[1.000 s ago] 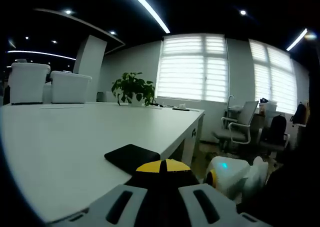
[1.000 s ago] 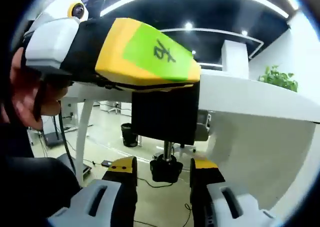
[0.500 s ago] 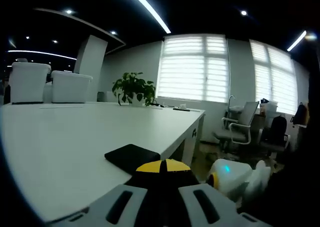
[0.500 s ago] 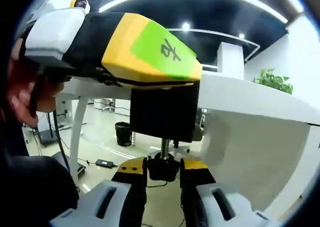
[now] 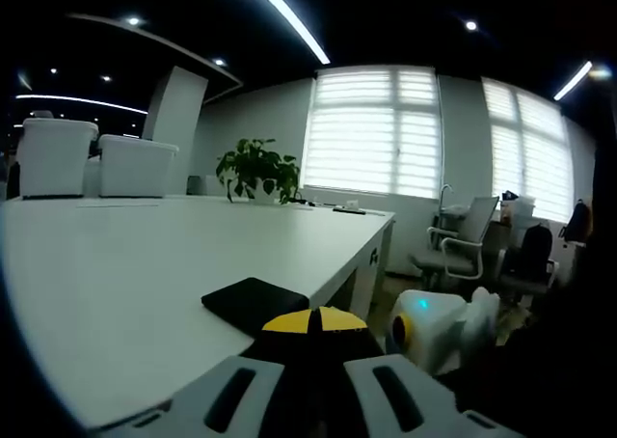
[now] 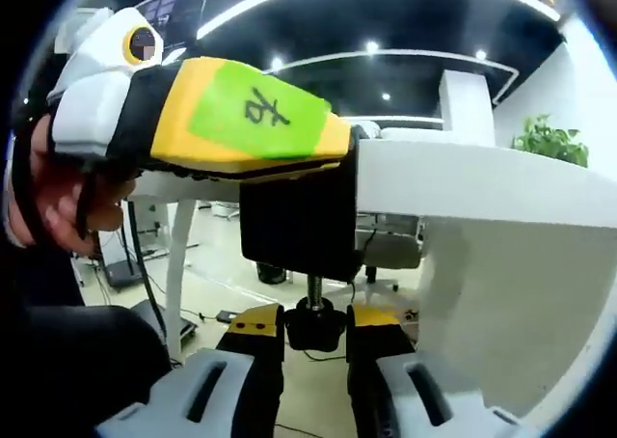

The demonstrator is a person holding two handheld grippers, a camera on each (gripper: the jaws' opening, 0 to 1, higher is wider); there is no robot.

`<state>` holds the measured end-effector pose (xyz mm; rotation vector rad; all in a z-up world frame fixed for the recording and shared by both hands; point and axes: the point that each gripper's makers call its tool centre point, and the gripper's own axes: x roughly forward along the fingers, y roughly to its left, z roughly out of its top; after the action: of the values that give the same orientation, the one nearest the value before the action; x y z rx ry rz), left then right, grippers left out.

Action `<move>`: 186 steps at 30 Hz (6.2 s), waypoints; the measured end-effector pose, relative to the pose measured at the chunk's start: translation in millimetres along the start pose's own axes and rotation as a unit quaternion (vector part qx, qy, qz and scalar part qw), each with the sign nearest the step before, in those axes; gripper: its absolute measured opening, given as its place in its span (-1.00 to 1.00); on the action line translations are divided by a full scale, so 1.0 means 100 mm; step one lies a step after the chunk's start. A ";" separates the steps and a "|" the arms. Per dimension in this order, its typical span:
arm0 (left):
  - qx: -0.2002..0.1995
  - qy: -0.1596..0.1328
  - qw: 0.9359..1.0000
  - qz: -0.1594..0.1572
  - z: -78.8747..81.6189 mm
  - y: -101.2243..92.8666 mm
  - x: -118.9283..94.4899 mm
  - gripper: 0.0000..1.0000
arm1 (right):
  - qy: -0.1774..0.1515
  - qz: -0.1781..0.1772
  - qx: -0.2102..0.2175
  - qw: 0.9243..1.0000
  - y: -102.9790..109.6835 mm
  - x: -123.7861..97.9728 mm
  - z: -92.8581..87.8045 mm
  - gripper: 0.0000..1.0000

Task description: Clamp the fixed fixture on the desktop, loosen the retaining clip, secure it to the edge of the desk, and tighten the retaining clip.

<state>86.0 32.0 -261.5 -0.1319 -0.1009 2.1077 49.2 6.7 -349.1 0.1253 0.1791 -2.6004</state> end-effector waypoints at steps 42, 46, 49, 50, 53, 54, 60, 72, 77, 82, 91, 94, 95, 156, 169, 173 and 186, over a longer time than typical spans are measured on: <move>0.003 -0.003 1.000 0.002 0.01 0.00 0.00 -0.99 | 0.008 -0.071 0.044 0.996 0.01 -0.24 -0.15 -0.13; 0.005 -0.004 1.000 0.002 0.01 0.00 0.00 -0.99 | 0.015 -0.132 0.063 0.989 0.05 -0.15 -0.13 -0.12; 0.000 -0.008 1.000 0.002 0.01 0.00 0.00 -0.99 | 0.023 -0.189 0.075 0.979 0.02 -0.20 -0.10 -0.11; -0.001 -0.009 1.000 0.002 0.02 0.00 0.00 -0.99 | 0.023 -0.199 0.063 0.978 0.01 -0.20 -0.10 -0.11; -0.003 -0.012 1.000 0.001 0.02 0.00 0.00 -0.99 | 0.019 -0.201 0.051 0.978 0.03 -0.16 -0.07 -0.12; -0.003 -0.012 1.000 0.001 0.02 0.00 0.00 -0.99 | 0.019 -0.201 0.050 0.978 0.03 -0.16 -0.06 -0.12; -0.004 -0.014 1.000 0.001 0.02 0.00 0.00 -0.99 | 0.016 -0.202 0.045 0.978 0.02 -0.10 -0.05 -0.17; -0.002 -0.014 1.000 0.003 0.02 -0.01 -0.01 -0.99 | 0.023 -0.212 0.025 0.977 -0.09 -0.03 -0.07 -0.53; -0.004 -0.013 1.000 0.003 0.02 -0.02 -0.01 -0.99 | 0.020 -0.197 0.029 0.980 -0.11 -0.01 -0.07 -0.54; -0.003 -0.013 1.000 0.003 0.02 -0.02 -0.02 -0.99 | 0.006 -0.114 0.046 0.992 -0.08 -0.03 -0.06 -0.54; -0.007 -0.011 1.000 0.003 0.02 -0.02 -0.01 -0.99 | 0.022 0.106 0.002 0.994 0.03 -0.08 -0.04 -0.54; -0.004 -0.008 1.000 0.002 0.01 -0.02 -0.01 -0.99 | 0.027 0.171 0.017 0.985 0.03 -0.05 -0.05 -0.54; -0.004 -0.008 1.000 0.002 0.01 -0.02 -0.01 -0.99 | 0.028 0.189 0.015 0.981 0.04 -0.05 -0.05 -0.54; -0.009 -0.024 1.000 -0.002 0.03 -0.02 -0.02 -0.99 | 0.015 -0.185 0.069 0.980 -0.04 -0.13 -0.07 -0.42; -0.007 -0.024 1.000 -0.002 0.03 0.00 0.00 -0.99 | 0.022 -0.157 0.055 0.986 -0.09 0.03 -0.13 -0.53; -0.007 -0.024 1.000 -0.003 0.03 -0.01 0.00 -0.99 | 0.012 -0.116 0.061 0.991 -0.06 -0.04 -0.11 -0.54; -0.004 -0.021 1.000 -0.004 0.02 -0.01 0.00 -0.99 | 0.016 0.086 0.039 0.995 0.00 0.05 -0.12 -0.54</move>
<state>86.5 32.2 -259.0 -0.0928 -0.1350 2.1017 45.0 6.1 -361.4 0.2009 0.0752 -2.4357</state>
